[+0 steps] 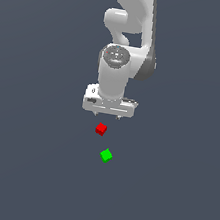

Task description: Stack the red cube on top of the green cube.

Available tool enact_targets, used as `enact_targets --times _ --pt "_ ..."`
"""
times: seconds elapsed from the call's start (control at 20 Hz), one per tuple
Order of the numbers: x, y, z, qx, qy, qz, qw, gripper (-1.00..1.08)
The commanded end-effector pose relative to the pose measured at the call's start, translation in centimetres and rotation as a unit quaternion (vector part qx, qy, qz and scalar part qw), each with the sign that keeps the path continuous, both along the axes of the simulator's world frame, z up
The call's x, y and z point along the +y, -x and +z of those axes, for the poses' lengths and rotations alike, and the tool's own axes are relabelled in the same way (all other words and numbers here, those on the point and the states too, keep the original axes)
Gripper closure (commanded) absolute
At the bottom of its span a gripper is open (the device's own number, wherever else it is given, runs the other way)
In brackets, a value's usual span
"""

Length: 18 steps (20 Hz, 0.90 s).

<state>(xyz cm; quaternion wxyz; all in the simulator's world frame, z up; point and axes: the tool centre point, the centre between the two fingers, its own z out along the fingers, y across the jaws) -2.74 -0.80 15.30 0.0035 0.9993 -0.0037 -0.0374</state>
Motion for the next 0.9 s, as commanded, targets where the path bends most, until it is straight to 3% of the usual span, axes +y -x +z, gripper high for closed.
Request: enact_targets --times 0.0,0.4,0.85 --pt "0.0 0.0 0.0 0.000 0.000 0.000 1.0000 -0.92" --pt "-0.3 0.0 -1.1 -0.005 0.001 -0.027 0.9996 -0.92" --pt "-1.3 0.1 -4.8 -0.022 0.003 -0.121 0.9924 -0.92"
